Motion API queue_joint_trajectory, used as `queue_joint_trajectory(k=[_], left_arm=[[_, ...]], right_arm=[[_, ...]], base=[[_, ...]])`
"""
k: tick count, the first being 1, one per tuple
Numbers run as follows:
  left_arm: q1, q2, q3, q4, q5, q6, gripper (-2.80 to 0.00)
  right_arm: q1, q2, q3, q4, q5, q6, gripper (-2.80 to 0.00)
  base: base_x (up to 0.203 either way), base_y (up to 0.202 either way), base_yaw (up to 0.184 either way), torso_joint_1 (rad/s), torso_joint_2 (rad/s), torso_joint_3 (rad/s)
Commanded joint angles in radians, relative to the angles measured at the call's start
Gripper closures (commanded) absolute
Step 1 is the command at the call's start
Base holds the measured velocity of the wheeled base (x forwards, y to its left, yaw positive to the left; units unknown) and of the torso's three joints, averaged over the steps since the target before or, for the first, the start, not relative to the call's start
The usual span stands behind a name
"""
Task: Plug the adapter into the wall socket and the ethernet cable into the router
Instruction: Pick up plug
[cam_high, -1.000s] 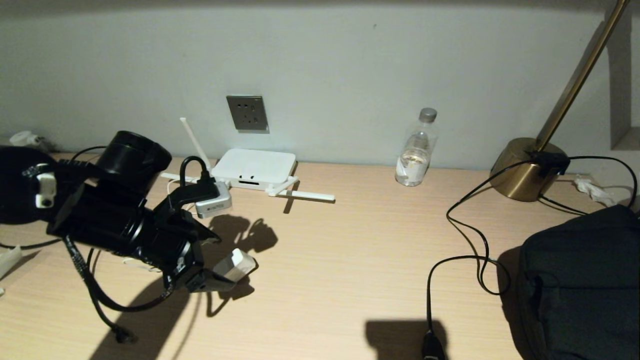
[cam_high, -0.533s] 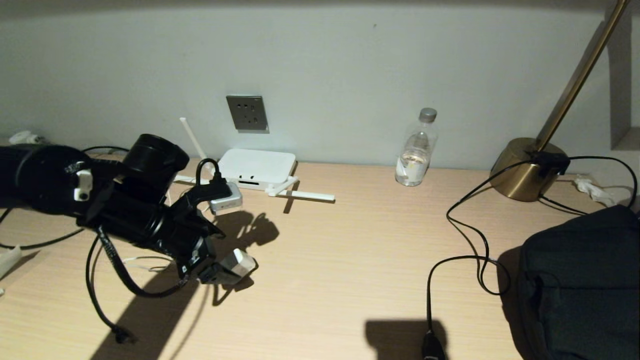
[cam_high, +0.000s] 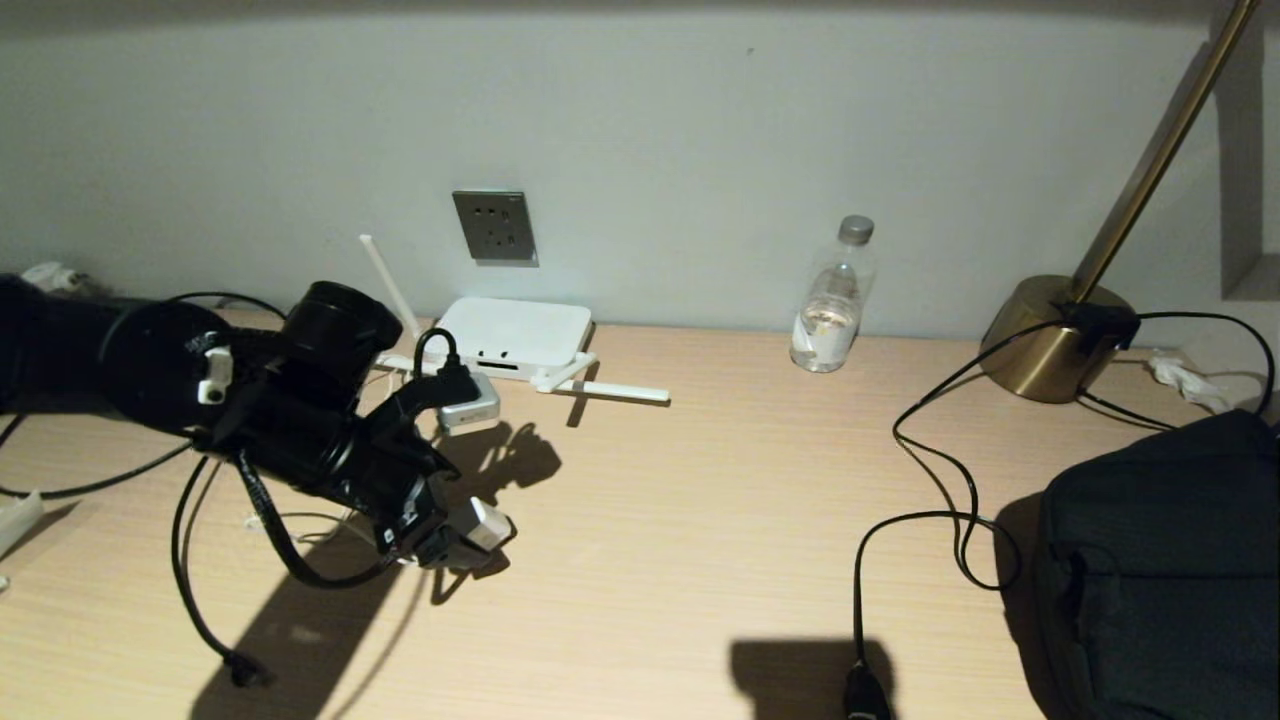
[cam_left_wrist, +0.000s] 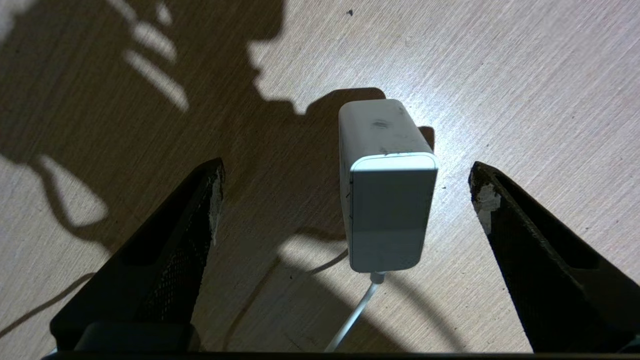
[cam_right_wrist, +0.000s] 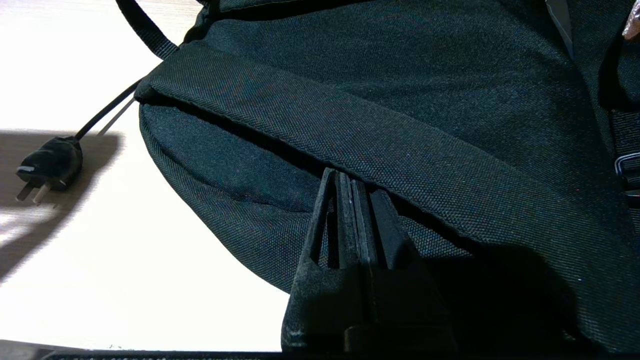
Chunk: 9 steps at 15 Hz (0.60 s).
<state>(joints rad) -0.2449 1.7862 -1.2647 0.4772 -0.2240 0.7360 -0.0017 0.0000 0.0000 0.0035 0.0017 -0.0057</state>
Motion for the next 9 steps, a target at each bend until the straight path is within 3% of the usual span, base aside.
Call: queue_joint_trajectory(k=[1, 8, 9], left_arm=[[-0.001, 0.01, 0.001, 0.003, 0.0, 0.003, -2.8], [-0.025, 0.03, 0.001, -0.025, 0.041, 0.0, -2.8], [-0.025, 0.035, -0.001, -0.036, 0.04, -0.004, 0.0]], right_arm=[[0.0, 0.002, 0.0, 0.0, 0.0, 0.0, 0.0], [0.0, 0.002, 0.0, 0.0, 0.001, 0.0, 0.0], [0.0, 0.002, 0.0, 0.0, 0.001, 0.0, 0.0]], base=[[0.0, 0.0, 0.0, 0.0, 0.0, 0.0], [0.0, 0.0, 0.0, 0.0, 0.0, 0.0], [0.0, 0.0, 0.0, 0.0, 0.0, 0.0]])
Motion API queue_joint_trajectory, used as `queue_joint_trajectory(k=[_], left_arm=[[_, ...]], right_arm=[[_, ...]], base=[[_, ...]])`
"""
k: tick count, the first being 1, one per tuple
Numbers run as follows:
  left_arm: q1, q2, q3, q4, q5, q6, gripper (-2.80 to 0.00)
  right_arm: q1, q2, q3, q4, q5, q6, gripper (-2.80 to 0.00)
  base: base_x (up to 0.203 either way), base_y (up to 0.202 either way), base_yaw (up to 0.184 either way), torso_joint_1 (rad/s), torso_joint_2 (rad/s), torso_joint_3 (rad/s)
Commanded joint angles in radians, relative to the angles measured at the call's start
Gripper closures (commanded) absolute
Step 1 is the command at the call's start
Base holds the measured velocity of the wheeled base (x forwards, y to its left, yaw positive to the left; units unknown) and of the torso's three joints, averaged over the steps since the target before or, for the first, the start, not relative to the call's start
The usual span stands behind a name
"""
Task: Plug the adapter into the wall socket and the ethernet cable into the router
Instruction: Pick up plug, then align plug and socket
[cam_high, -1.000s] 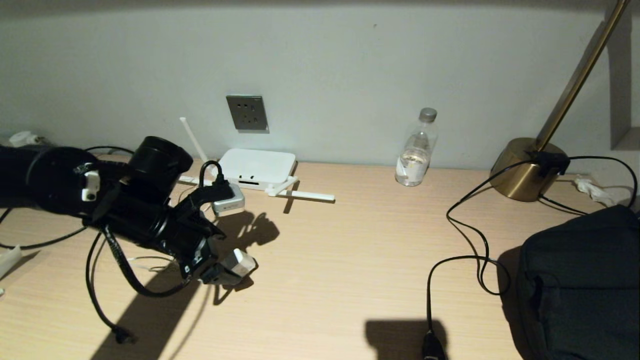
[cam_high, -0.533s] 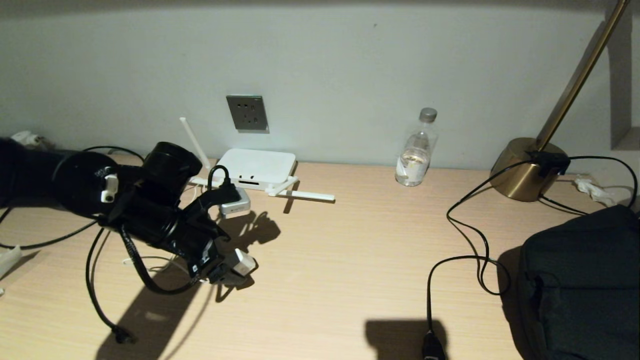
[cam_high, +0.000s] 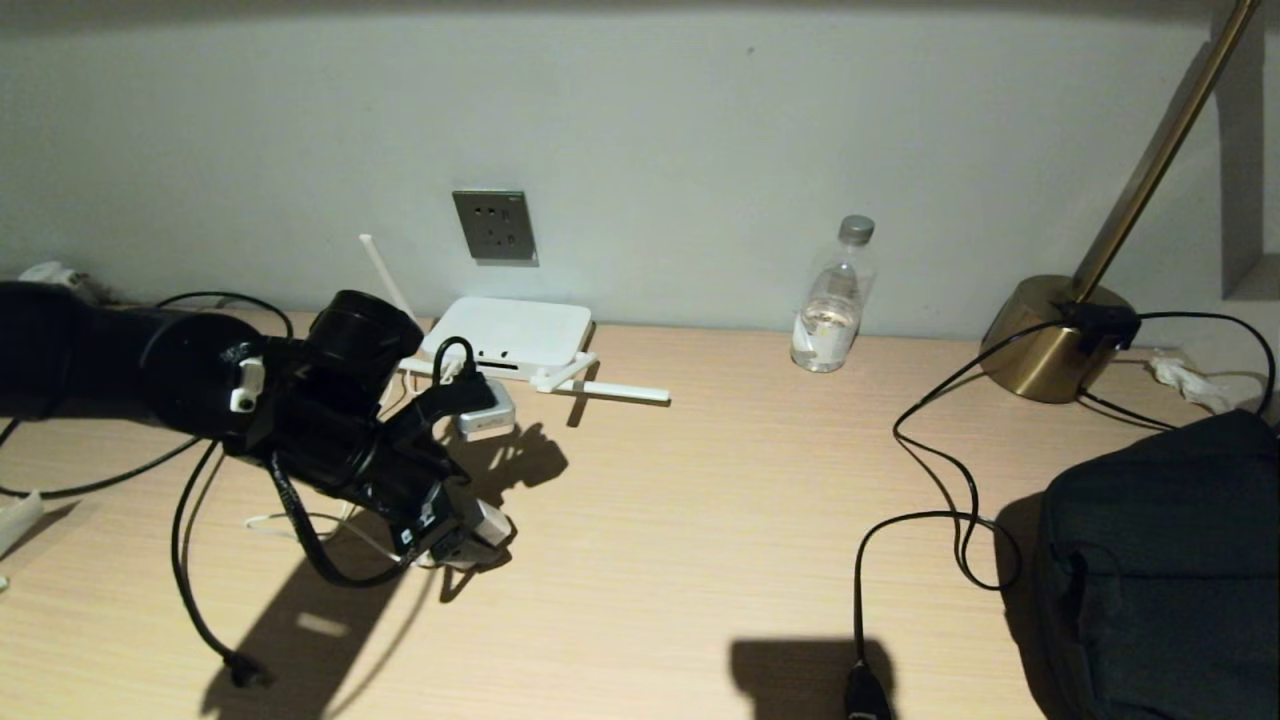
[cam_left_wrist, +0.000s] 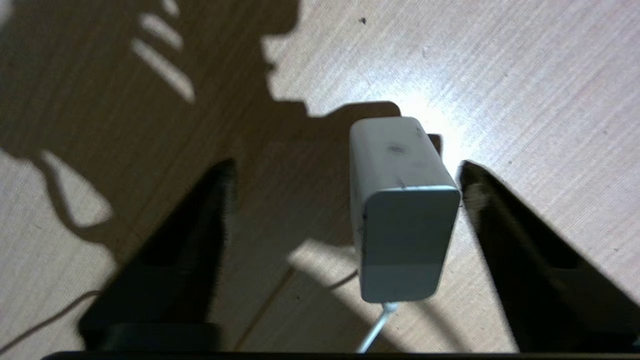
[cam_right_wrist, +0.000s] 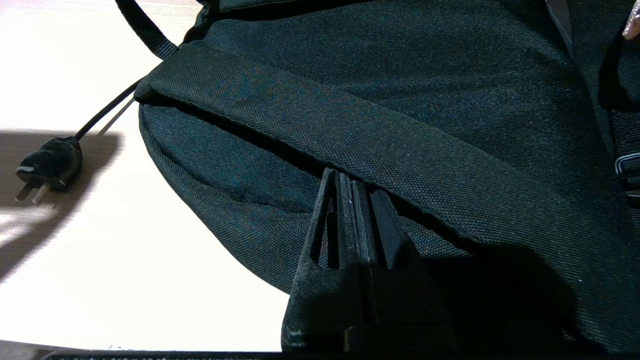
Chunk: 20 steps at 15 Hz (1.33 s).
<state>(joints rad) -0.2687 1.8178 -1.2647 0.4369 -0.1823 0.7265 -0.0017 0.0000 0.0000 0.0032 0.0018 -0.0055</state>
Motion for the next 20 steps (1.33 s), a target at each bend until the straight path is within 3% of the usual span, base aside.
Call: queue_joint_trajectory(k=[1, 10, 12, 14, 15, 17, 20], left_arm=[[-0.004, 0.006, -0.002, -0.007, -0.002, -0.001, 0.0], [-0.009, -0.077, -0.003, -0.022, -0.022, -0.04, 0.0], [-0.01, -0.145, -0.008, -0.081, -0.09, -0.143, 0.0], [-0.001, -0.234, 0.002, -0.211, -0.118, -0.318, 0.0], [0.02, -0.266, 0.024, -0.298, -0.124, -0.397, 0.0], [0.058, -0.293, 0.116, -0.48, -0.127, -0.484, 0.0], [0.09, -0.282, 0.277, -0.855, -0.097, -0.645, 0.0]], right_arm=[[0.0, 0.002, 0.0, 0.0, 0.0, -0.001, 0.0], [0.0, 0.002, 0.0, 0.0, 0.0, -0.001, 0.0], [0.0, 0.002, 0.0, 0.0, 0.001, -0.001, 0.0], [0.0, 0.002, 0.0, 0.001, 0.0, -0.001, 0.0], [0.0, 0.002, 0.0, 0.0, 0.0, -0.001, 0.0], [0.0, 0.002, 0.0, 0.0, 0.0, -0.001, 0.0], [0.0, 0.002, 0.0, 0.0, 0.0, -0.001, 0.0]], base=[[0.0, 0.0, 0.0, 0.0, 0.0, 0.0], [0.0, 0.0, 0.0, 0.0, 0.0, 0.0], [0.0, 0.0, 0.0, 0.0, 0.0, 0.0], [0.0, 0.0, 0.0, 0.0, 0.0, 0.0], [0.0, 0.0, 0.0, 0.0, 0.0, 0.0], [0.0, 0.0, 0.0, 0.0, 0.0, 0.0], [0.0, 0.0, 0.0, 0.0, 0.0, 0.0]])
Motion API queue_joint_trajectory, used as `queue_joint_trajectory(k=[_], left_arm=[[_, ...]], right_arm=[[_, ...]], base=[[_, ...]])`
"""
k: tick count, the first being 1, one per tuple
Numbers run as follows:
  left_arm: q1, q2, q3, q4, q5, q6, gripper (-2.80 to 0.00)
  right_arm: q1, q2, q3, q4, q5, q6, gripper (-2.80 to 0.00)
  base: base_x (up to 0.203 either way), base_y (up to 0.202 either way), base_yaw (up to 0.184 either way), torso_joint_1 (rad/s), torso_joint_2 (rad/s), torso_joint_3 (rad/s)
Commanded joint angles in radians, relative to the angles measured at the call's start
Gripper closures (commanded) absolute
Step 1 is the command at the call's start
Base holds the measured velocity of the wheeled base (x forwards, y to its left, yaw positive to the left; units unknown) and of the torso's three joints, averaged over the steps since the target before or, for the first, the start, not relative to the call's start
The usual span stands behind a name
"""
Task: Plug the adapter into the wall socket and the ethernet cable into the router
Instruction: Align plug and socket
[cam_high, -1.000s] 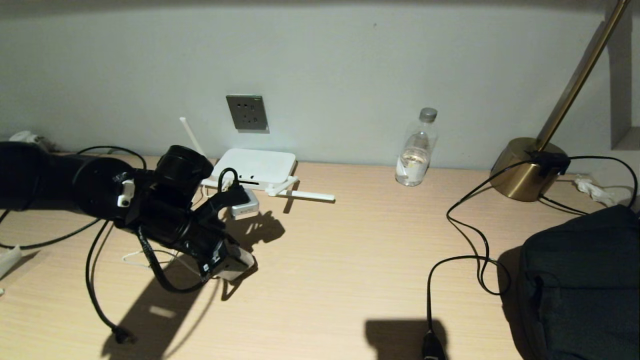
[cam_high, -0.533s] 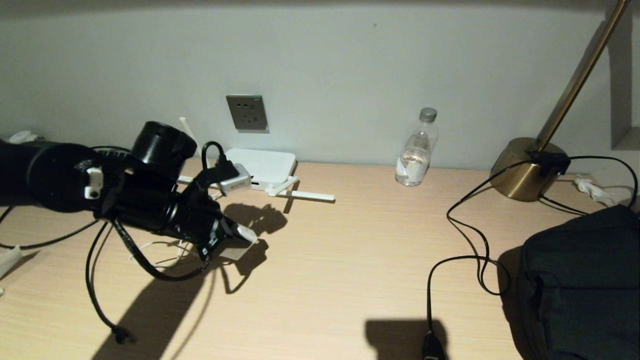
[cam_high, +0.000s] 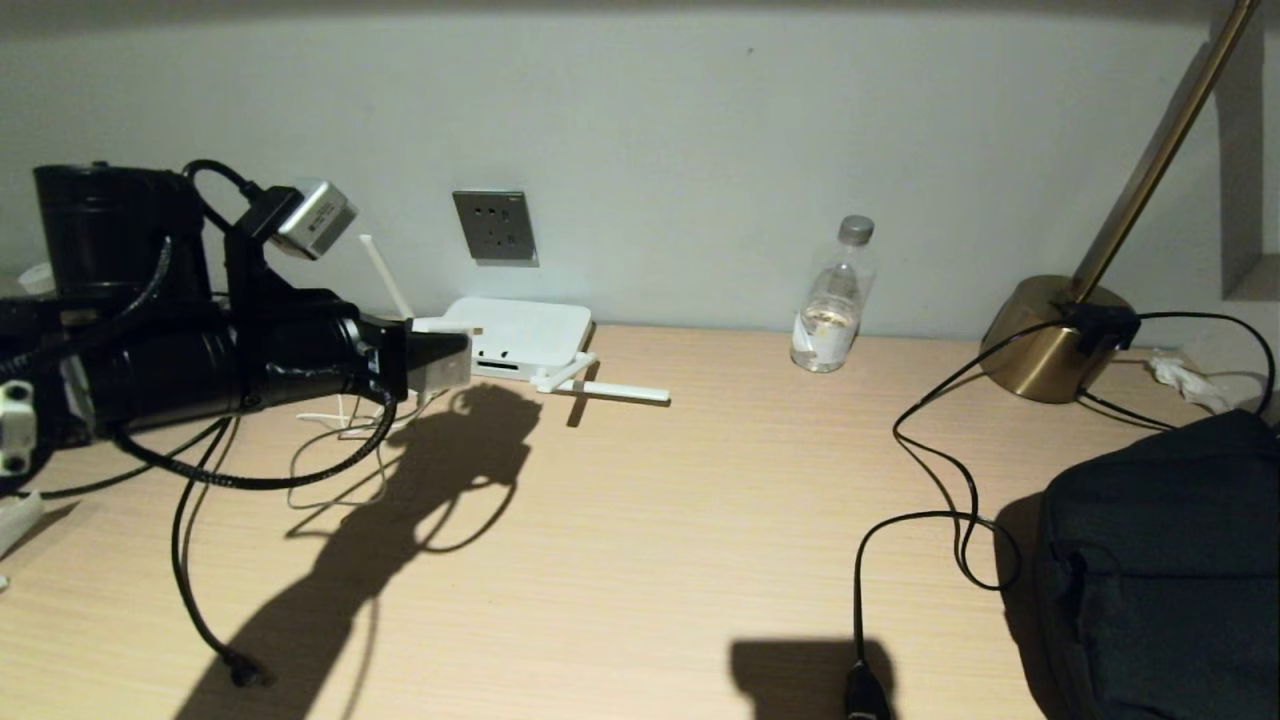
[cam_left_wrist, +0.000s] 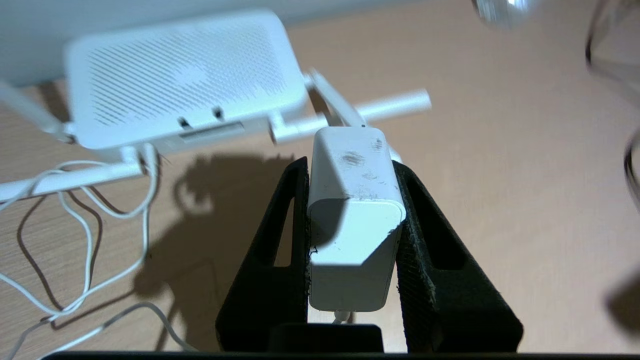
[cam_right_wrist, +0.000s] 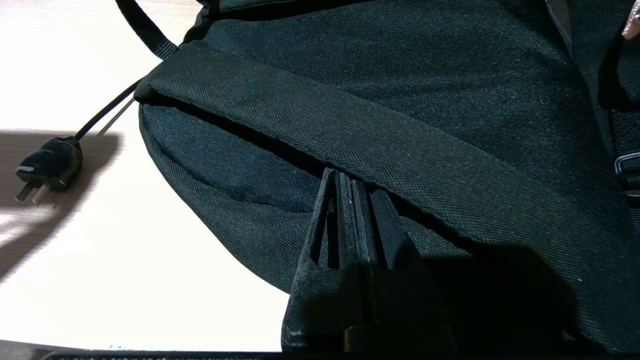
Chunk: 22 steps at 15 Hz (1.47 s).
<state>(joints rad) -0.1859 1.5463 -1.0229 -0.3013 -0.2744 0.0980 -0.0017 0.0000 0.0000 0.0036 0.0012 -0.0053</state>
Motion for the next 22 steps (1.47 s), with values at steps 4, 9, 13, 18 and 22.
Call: queue_joint_trajectory(k=[4, 9, 13, 18, 22], left_arm=[[0.012, 0.18, 0.115, -0.538, 0.113, -0.091, 0.0], [0.013, 0.388, 0.072, -0.908, 0.151, -0.085, 0.0], [0.013, 0.482, -0.054, -0.93, 0.152, -0.017, 0.0], [0.013, 0.599, -0.228, -0.971, 0.223, 0.027, 0.0], [0.006, 0.635, -0.269, -0.967, 0.274, 0.028, 0.0]], right_arm=[[0.0, 0.002, 0.0, -0.001, 0.0, -0.001, 0.0], [0.0, 0.002, 0.0, 0.001, 0.002, -0.001, 0.0], [0.0, 0.002, 0.0, -0.001, 0.0, -0.001, 0.0], [0.0, 0.002, 0.0, 0.0, 0.0, -0.001, 0.0], [0.0, 0.002, 0.0, -0.001, 0.0, -0.001, 0.0]], base=[[0.0, 0.0, 0.0, 0.0, 0.0, 0.0], [0.0, 0.0, 0.0, 0.0, 0.0, 0.0], [0.0, 0.0, 0.0, 0.0, 0.0, 0.0], [0.0, 0.0, 0.0, 0.0, 0.0, 0.0], [0.0, 0.0, 0.0, 0.0, 0.0, 0.0]])
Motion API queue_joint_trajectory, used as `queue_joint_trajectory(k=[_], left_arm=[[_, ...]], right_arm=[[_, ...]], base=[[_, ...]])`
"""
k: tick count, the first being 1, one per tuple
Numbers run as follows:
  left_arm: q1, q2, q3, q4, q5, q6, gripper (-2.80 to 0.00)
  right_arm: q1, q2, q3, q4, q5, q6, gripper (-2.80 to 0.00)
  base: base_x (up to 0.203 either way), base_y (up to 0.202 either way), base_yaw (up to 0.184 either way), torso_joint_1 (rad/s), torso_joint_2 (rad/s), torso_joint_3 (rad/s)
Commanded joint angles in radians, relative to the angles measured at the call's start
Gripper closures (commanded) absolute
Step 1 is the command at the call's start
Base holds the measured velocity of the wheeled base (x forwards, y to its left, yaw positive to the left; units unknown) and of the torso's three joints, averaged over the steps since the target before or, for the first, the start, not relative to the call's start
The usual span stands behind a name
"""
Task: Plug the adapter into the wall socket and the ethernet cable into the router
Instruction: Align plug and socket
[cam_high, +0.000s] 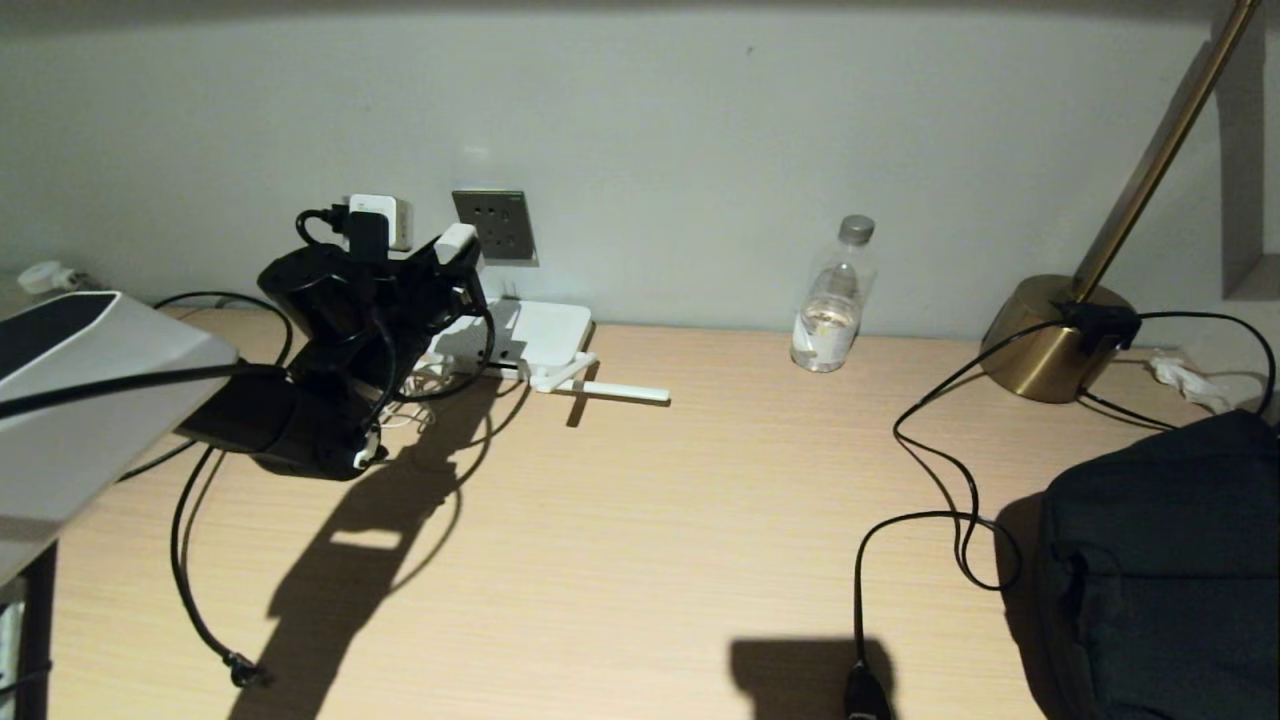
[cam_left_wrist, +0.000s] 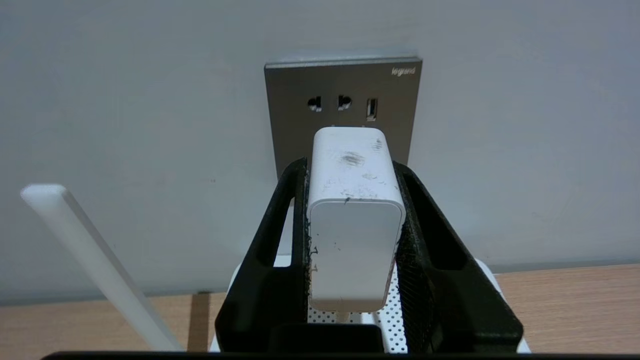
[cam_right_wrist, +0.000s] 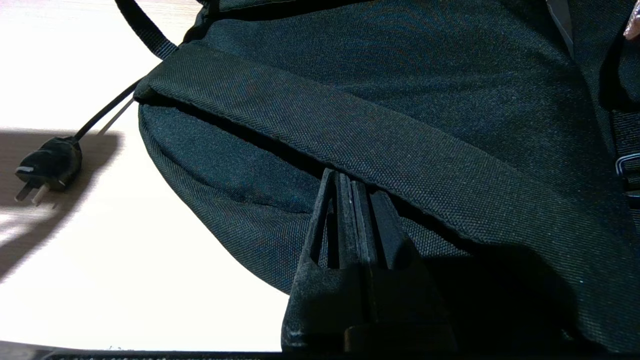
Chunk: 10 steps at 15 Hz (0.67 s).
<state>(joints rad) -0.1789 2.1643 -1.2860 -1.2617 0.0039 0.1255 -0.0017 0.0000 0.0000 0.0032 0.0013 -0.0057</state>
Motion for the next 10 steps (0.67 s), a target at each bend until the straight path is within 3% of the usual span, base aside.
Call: queue_joint_trajectory(k=[1, 3, 10], left_arm=[[-0.004, 0.022, -0.007, -0.004, 0.012, 0.001, 0.0], [-0.009, 0.037, -0.043, -0.001, 0.043, 0.0, 0.0], [-0.02, 0.115, -0.259, 0.115, 0.049, -0.004, 0.0]], right_arm=[[0.0, 0.002, 0.0, 0.0, 0.0, 0.0, 0.0], [0.0, 0.002, 0.0, 0.0, 0.001, 0.0, 0.0], [0.0, 0.002, 0.0, 0.0, 0.0, 0.0, 0.0]], base=[[0.0, 0.0, 0.0, 0.0, 0.0, 0.0], [0.0, 0.0, 0.0, 0.0, 0.0, 0.0], [0.0, 0.0, 0.0, 0.0, 0.0, 0.0]])
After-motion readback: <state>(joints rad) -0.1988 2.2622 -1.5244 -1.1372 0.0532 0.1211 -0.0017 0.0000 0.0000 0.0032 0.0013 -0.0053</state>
